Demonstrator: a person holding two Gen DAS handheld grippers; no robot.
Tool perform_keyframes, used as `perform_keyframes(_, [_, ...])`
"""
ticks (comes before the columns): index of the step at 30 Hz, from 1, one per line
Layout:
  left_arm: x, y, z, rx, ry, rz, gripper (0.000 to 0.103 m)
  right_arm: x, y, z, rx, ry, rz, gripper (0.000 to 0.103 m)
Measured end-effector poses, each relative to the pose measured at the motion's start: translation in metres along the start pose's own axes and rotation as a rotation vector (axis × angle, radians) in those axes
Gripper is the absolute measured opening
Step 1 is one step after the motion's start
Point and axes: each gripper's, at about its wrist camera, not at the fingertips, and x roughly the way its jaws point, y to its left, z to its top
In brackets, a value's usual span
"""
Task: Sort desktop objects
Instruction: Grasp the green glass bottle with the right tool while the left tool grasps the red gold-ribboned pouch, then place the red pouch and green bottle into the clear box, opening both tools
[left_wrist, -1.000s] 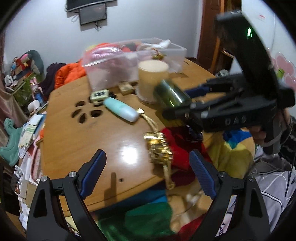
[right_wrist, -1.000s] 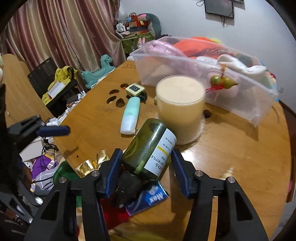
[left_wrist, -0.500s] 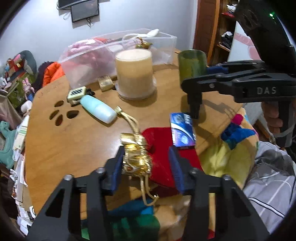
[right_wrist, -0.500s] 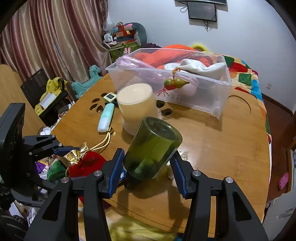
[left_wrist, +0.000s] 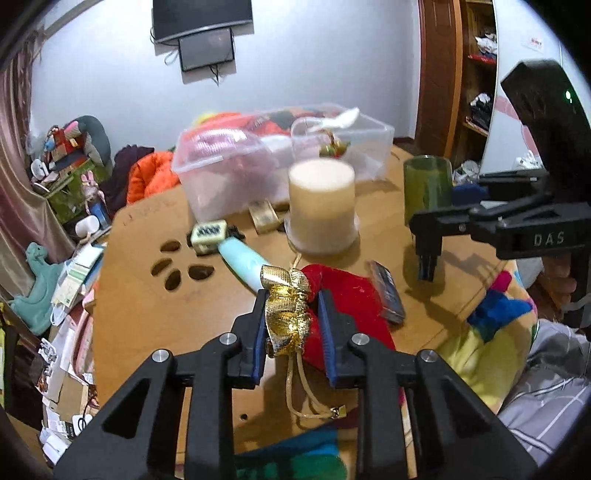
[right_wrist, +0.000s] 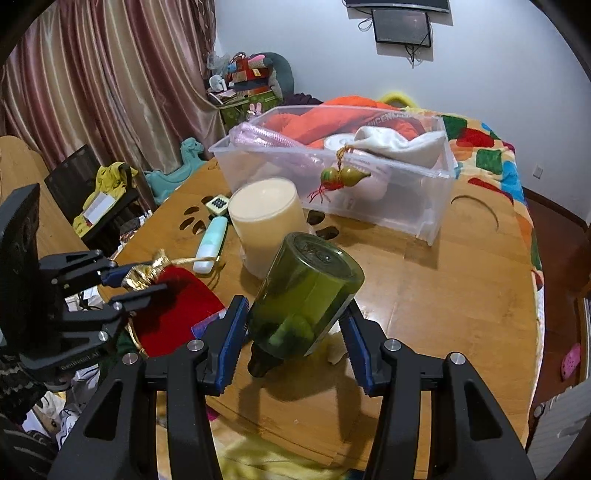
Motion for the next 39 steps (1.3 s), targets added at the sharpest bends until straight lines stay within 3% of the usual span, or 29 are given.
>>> perform_keyframes(19, [-0.016,0.035,0.056,-0.075,-0.144,0.065,0.025,-0.021,-0.007,0.032,-0.02,-0.068,-0.037,0.047])
perform_keyframes(39, [0.019,0.074,0.124,-0.174,-0.163,-0.011,0.025,-0.007,-0.026,0.101,-0.016,-0.138,-0.052,0.047])
